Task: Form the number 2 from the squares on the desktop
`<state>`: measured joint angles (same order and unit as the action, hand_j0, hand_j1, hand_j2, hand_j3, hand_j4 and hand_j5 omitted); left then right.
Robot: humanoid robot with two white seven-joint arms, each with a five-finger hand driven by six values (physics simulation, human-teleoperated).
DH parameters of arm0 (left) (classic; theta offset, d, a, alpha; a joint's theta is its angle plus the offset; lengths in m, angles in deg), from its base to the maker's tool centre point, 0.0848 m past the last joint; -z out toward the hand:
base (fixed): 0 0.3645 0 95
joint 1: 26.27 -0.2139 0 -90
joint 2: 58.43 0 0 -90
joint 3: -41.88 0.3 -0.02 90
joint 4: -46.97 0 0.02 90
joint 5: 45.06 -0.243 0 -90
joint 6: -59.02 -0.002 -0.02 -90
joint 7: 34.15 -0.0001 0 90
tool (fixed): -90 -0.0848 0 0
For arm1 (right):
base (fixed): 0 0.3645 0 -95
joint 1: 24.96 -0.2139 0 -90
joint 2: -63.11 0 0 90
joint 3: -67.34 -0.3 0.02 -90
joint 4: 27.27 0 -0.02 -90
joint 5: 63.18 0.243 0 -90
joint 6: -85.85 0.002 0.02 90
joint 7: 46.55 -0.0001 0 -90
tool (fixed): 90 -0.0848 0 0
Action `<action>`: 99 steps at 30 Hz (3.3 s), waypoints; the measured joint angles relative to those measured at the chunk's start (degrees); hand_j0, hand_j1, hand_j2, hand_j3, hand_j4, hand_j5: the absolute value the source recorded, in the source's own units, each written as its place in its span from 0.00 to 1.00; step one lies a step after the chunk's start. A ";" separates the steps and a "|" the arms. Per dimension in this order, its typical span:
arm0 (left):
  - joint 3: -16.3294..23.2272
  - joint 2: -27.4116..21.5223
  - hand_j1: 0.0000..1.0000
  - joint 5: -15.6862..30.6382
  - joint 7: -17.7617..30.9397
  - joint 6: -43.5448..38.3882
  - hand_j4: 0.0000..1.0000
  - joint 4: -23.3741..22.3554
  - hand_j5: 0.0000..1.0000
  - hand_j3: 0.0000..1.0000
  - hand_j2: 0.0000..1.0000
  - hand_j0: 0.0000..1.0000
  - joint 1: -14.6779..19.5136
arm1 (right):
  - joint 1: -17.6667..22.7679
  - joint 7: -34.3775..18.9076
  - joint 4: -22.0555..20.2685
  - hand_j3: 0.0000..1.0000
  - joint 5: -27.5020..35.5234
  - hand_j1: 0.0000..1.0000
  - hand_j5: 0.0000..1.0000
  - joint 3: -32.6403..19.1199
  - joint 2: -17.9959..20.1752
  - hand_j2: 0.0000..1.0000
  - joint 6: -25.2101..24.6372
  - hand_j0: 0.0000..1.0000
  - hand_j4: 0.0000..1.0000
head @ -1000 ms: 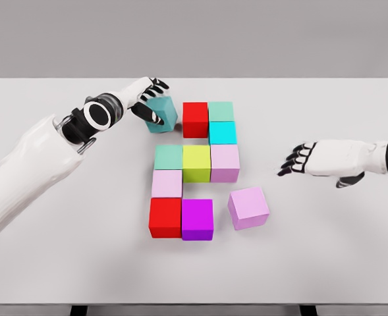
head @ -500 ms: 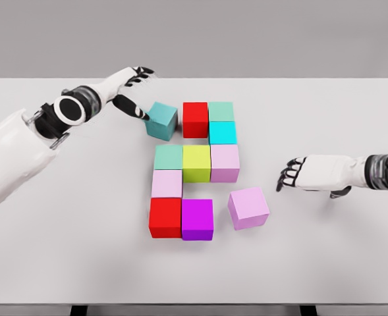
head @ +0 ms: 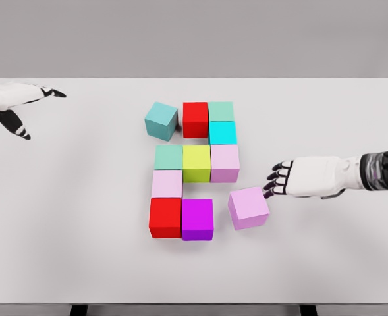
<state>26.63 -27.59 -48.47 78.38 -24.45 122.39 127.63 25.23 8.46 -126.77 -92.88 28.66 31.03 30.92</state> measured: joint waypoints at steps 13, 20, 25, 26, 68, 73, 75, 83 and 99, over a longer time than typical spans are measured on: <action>0.28 18.17 1.00 -17.14 3.52 17.21 1.00 -14.73 1.00 1.00 1.00 1.00 -0.18 | -0.62 -0.03 -1.26 1.00 0.83 1.00 1.00 1.49 0.31 1.00 0.05 1.00 1.00; 0.24 22.34 1.00 -21.16 3.43 18.81 1.00 -15.68 1.00 1.00 1.00 1.00 -0.35 | -0.62 -0.03 -1.33 1.00 0.97 1.00 1.00 3.09 -0.50 1.00 0.05 1.00 1.00; 0.21 24.04 1.00 -22.14 3.44 18.91 1.00 -15.68 1.00 1.00 1.00 1.00 0.00 | -0.79 -0.03 -1.35 1.00 0.97 1.00 1.00 3.30 -0.75 1.00 0.05 1.00 1.00; 0.21 24.23 1.00 -22.22 3.44 18.92 1.00 -15.45 1.00 1.00 1.00 1.00 0.09 | -1.49 -0.03 -1.33 1.00 0.98 1.00 1.00 3.28 -0.66 1.00 0.05 1.00 1.00; -5.04 24.27 1.00 -21.70 3.42 18.36 1.00 -13.70 1.00 1.00 1.00 1.00 -0.35 | -4.66 -0.03 -1.50 1.00 4.53 1.00 1.00 9.10 0.15 1.00 0.05 1.00 1.00; -5.06 24.91 1.00 -21.75 3.42 18.33 1.00 -13.77 1.00 1.00 1.00 1.00 -0.53 | -4.66 -0.03 -1.55 1.00 4.67 1.00 1.00 9.54 -0.25 1.00 0.04 1.00 1.00; -5.06 25.14 1.00 -21.77 3.42 18.33 1.00 -13.79 1.00 1.00 1.00 1.00 -0.53 | -4.66 -0.03 -1.56 1.00 4.68 1.00 1.00 9.92 -0.50 1.00 0.04 1.00 1.00; -5.07 25.61 1.00 -21.79 3.42 18.27 1.00 -13.80 1.00 1.00 1.00 1.00 -0.53 | -4.75 -0.03 -1.52 1.00 4.68 1.00 1.00 10.62 -0.80 1.00 0.05 1.00 1.00; -6.62 25.11 1.00 -20.62 3.42 18.56 1.00 -16.17 1.00 1.00 1.00 1.00 0.09 | -2.55 -0.03 1.77 1.00 5.48 1.00 1.00 3.31 1.24 1.00 0.07 1.00 1.00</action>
<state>20.01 -2.48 -69.08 81.80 -5.89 106.22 127.71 22.68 8.43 -125.00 -87.41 31.97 32.27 30.99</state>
